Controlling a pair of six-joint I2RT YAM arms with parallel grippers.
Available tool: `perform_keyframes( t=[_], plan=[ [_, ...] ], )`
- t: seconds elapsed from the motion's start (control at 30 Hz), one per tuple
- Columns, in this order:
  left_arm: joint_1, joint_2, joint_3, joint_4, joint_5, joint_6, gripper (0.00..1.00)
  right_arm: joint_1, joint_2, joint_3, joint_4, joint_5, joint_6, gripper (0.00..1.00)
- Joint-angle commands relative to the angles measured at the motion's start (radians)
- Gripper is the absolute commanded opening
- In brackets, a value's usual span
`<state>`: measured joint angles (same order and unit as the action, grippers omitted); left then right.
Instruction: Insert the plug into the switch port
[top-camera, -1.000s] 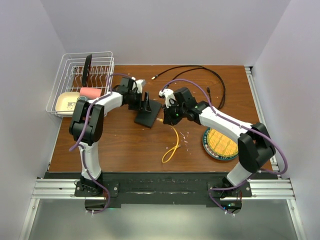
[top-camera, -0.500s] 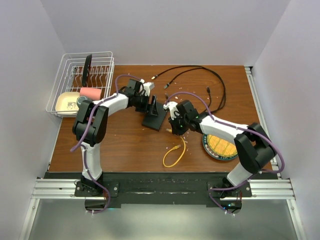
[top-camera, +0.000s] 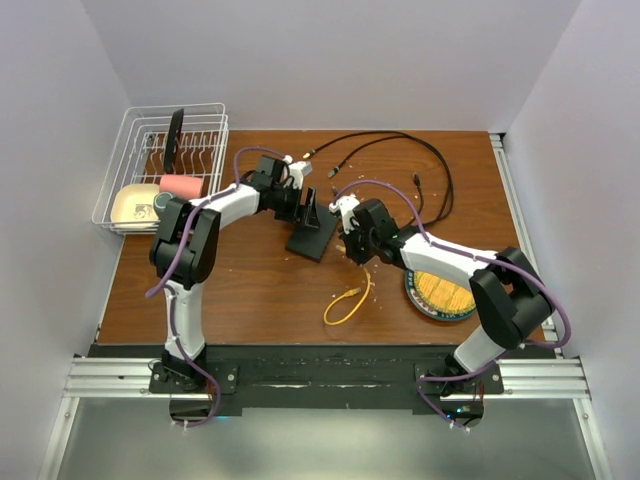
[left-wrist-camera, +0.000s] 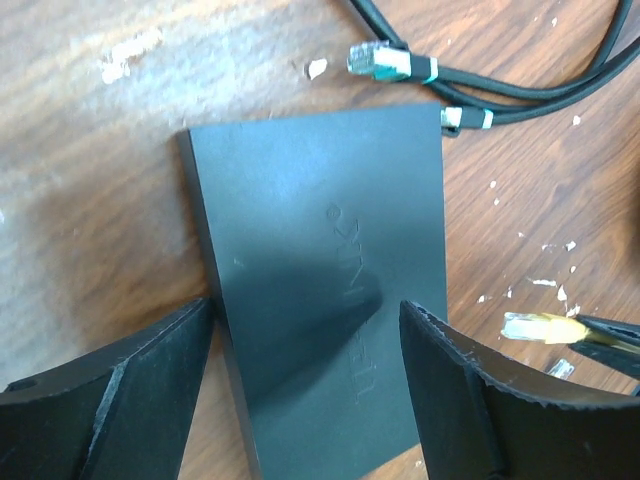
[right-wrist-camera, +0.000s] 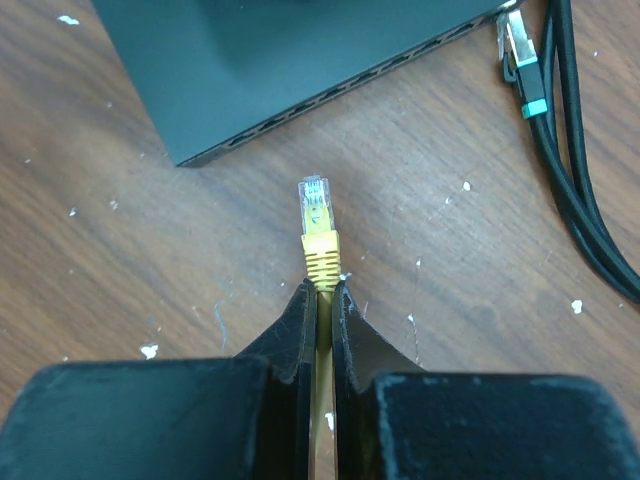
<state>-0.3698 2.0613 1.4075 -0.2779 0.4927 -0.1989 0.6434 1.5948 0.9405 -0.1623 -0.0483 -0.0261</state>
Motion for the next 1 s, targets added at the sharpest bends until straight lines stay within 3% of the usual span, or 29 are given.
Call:
perform_keyframes(
  t=[0.0,0.8,0.93,0.97],
  plan=[
    [-0.003,0.031,0.070,0.020,0.063,0.001,0.78,0.004,0.033,0.020,0.056,0.015,-0.001,0.00],
    [0.006,0.040,0.084,0.005,0.107,-0.053,0.77,0.052,0.111,0.007,0.158,0.034,0.020,0.00],
    [0.014,0.010,0.059,-0.003,0.067,-0.048,0.79,0.055,0.114,0.009,0.187,0.013,0.020,0.00],
    [0.015,-0.012,0.042,-0.001,0.040,-0.048,0.85,0.055,0.111,0.007,0.188,0.002,0.020,0.00]
  ],
)
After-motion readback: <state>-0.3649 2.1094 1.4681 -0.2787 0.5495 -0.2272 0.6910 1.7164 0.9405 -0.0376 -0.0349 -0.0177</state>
